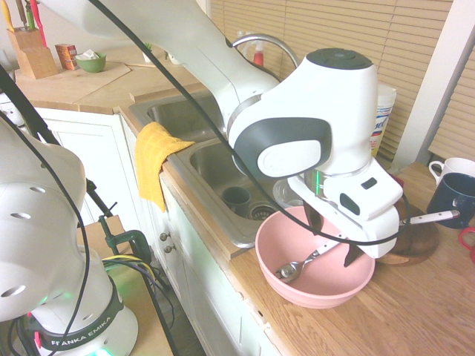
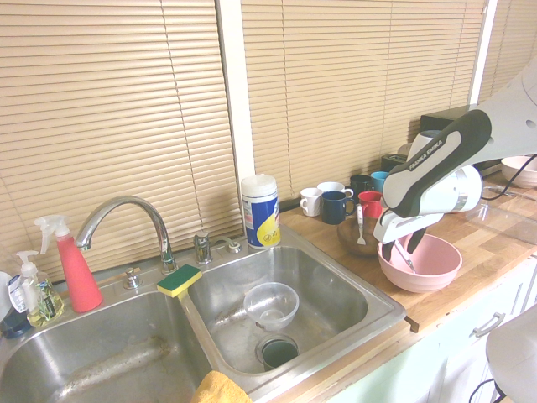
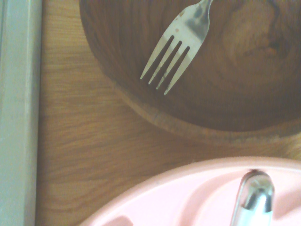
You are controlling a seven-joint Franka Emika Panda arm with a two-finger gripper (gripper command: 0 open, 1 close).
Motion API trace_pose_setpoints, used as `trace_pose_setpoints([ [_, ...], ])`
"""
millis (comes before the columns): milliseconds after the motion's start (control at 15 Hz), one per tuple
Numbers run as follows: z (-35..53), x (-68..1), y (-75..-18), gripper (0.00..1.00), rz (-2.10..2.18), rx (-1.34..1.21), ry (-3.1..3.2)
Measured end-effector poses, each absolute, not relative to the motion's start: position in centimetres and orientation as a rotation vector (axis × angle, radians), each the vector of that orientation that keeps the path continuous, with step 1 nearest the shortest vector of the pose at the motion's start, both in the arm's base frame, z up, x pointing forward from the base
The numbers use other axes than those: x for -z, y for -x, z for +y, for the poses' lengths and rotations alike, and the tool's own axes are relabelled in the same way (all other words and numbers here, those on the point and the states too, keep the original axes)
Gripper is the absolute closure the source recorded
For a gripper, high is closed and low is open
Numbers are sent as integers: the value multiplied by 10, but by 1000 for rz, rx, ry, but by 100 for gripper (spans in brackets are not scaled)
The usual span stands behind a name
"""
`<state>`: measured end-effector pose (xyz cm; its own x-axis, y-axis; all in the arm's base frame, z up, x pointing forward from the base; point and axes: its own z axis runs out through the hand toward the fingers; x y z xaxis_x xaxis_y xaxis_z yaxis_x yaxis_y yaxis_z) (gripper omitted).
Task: Put the spoon into the sink
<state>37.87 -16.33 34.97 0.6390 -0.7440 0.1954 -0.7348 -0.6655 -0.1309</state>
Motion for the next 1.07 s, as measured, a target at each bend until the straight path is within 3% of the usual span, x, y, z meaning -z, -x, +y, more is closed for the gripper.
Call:
trace_pose_setpoints([
  [1067, -172, -351, -375, 100, 1250, 367, 2814],
])
